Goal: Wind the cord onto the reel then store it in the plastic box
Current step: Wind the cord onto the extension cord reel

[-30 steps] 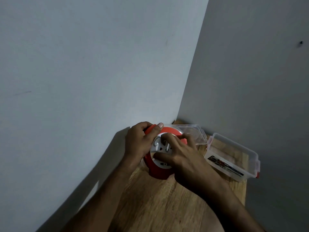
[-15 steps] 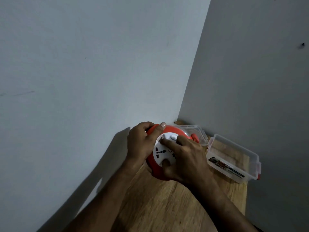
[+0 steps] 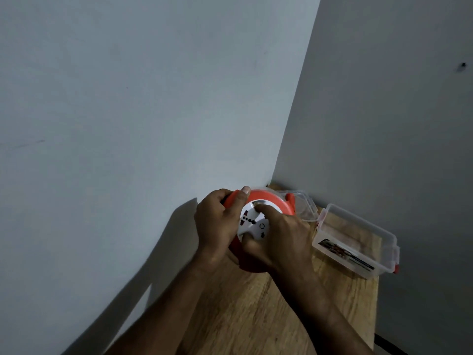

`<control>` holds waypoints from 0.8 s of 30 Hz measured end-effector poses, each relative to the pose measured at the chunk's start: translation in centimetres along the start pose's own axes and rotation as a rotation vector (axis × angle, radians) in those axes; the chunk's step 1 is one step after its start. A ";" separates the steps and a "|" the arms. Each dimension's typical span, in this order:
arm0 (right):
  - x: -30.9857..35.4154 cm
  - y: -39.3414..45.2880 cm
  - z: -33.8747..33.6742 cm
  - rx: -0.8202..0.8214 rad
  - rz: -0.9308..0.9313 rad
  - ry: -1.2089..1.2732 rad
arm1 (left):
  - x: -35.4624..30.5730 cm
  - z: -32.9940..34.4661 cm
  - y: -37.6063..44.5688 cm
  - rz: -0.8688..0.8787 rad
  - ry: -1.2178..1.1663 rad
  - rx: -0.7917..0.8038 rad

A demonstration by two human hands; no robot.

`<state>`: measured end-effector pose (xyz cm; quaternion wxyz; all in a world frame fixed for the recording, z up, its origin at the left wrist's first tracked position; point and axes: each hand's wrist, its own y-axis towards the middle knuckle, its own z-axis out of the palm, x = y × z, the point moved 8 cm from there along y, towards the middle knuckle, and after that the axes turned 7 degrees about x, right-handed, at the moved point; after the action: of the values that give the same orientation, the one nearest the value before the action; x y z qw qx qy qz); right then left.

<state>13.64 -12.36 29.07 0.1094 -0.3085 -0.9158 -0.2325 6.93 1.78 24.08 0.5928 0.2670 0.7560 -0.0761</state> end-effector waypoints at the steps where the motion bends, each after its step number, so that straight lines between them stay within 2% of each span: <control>1: -0.1 0.1 0.0 -0.009 0.019 0.030 | -0.2 0.0 -0.1 -0.003 -0.011 -0.024; 11: -1.2 0.8 0.1 -0.031 0.131 0.182 | -0.4 -0.2 -1.3 -0.029 -0.053 -0.144; 24: -1.8 1.9 0.5 -0.089 0.161 0.248 | -1.1 -0.7 -2.4 -0.010 -0.090 -0.294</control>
<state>16.17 -11.70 28.67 0.2264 -0.3546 -0.8563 -0.2996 5.28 -0.28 24.80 0.6585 0.1699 0.7329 0.0206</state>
